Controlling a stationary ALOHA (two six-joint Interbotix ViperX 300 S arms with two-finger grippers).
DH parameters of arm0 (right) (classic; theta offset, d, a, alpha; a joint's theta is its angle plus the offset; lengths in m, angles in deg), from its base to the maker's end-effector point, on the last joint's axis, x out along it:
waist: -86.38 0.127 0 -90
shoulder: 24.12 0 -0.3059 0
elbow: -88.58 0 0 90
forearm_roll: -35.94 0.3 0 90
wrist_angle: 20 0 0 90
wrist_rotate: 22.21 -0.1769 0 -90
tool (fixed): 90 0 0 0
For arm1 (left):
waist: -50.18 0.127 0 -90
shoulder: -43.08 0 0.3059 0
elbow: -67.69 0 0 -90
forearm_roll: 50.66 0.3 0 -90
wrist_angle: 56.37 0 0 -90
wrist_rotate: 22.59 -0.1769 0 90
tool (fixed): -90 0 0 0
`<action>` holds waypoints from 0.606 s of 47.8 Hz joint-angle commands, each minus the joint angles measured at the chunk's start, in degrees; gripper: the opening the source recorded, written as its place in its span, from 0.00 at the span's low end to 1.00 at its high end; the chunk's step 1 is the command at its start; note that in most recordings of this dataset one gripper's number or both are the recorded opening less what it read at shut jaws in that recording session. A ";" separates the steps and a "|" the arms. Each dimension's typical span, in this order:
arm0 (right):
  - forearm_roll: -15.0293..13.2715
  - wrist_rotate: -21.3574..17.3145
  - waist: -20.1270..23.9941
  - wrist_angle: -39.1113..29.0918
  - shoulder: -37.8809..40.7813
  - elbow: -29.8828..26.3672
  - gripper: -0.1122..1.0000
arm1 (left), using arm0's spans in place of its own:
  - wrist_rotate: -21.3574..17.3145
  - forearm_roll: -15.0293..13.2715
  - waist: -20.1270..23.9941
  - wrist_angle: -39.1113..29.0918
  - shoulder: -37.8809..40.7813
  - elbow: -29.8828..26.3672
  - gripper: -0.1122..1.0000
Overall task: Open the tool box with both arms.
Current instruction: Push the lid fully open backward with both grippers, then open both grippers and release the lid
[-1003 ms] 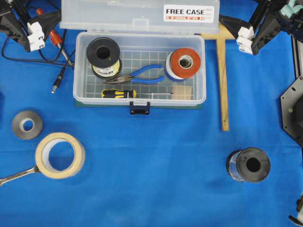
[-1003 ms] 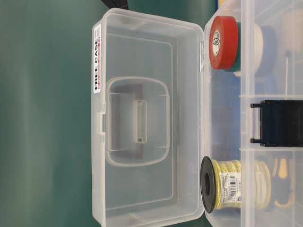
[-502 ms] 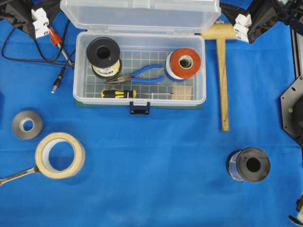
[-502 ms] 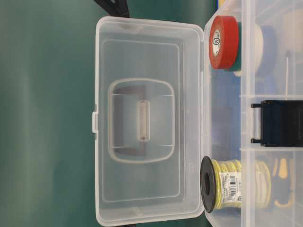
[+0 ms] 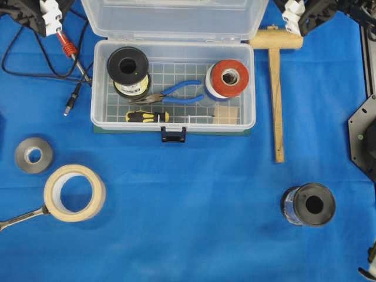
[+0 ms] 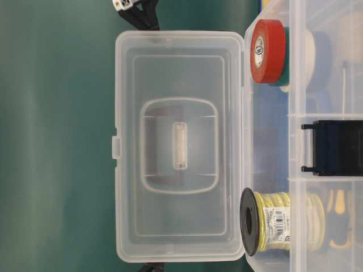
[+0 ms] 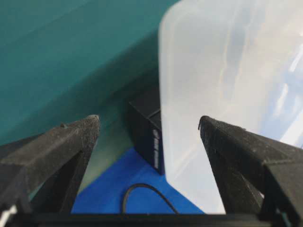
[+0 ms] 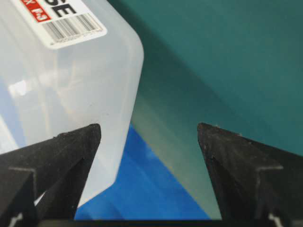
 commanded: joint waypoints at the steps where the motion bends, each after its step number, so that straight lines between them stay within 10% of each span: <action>1: 0.00 -0.09 0.26 0.44 0.79 -1.76 0.87 | 0.09 0.18 1.05 0.35 -0.18 -1.32 0.93; 29: 0.00 -0.09 -2.11 0.09 2.46 -1.85 0.86 | 0.09 0.18 2.81 0.00 6.06 -4.22 0.93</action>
